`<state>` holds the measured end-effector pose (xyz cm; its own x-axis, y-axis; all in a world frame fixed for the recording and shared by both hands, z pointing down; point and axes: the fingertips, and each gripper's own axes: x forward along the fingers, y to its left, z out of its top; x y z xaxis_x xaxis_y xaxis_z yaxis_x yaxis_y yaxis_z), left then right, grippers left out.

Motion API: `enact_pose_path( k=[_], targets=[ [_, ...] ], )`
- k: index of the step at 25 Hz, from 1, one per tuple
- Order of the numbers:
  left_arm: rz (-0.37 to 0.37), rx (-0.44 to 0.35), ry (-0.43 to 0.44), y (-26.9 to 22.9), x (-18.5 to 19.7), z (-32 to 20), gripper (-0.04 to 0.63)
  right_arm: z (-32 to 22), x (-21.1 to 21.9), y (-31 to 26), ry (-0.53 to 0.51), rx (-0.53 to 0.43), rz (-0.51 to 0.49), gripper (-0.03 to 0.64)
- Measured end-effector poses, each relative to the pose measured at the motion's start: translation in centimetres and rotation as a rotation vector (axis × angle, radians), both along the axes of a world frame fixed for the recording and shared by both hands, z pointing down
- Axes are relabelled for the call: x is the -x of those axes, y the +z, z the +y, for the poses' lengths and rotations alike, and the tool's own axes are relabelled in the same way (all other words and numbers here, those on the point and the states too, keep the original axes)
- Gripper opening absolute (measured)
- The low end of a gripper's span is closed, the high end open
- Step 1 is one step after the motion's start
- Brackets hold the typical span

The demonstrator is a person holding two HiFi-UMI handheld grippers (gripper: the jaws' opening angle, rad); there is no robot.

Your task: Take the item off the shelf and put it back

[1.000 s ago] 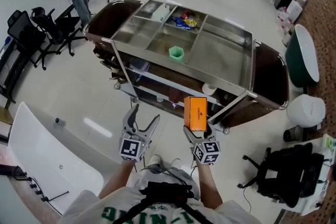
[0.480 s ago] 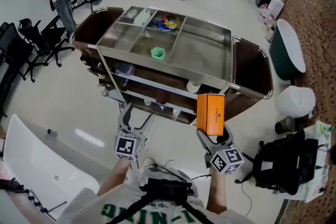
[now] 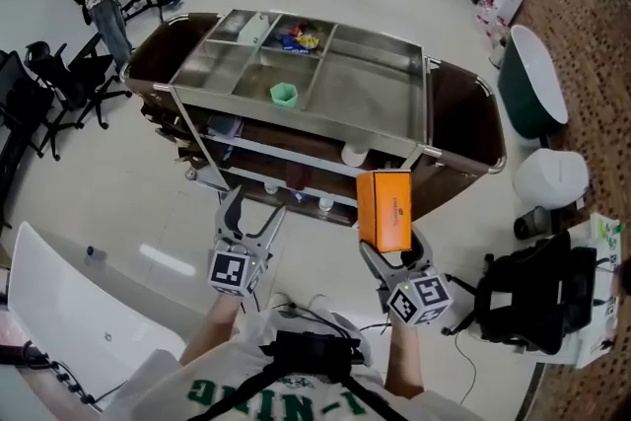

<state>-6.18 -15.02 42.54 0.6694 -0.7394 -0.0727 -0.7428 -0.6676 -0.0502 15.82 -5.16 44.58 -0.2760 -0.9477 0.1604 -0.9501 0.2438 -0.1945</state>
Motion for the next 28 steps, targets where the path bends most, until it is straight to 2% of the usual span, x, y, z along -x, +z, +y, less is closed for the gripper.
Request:
enact_pose_path(
  k=[3,6,13,16,21,28],
  targets=[
    [0.044,0.024,0.002,-0.5,-0.4,-0.1,0.334,-0.1,0.2,0.7,-0.006,0.012,0.003,0.451],
    [0.01,0.023,0.007,0.7,-0.2,-0.3,0.334,-0.1,0.1,1.9,-0.005,0.036,0.018,0.451],
    [0.003,0.063,-0.003,2.0,-0.4,-1.0,0.334,0.5,0.4,7.2,-0.013,0.108,0.006,0.451],
    [-0.017,0.047,-0.003,3.6,-0.2,-1.8,0.334,0.7,0.5,10.1,-0.018,0.151,0.024,0.451],
    [-0.027,0.064,0.018,4.9,-1.6,-2.9,0.334,0.4,-0.2,14.7,0.012,0.216,-0.021,0.451],
    [-0.034,0.057,0.049,7.6,-2.2,-3.4,0.334,-1.3,-0.9,21.8,0.043,0.279,0.027,0.451]
  ],
)
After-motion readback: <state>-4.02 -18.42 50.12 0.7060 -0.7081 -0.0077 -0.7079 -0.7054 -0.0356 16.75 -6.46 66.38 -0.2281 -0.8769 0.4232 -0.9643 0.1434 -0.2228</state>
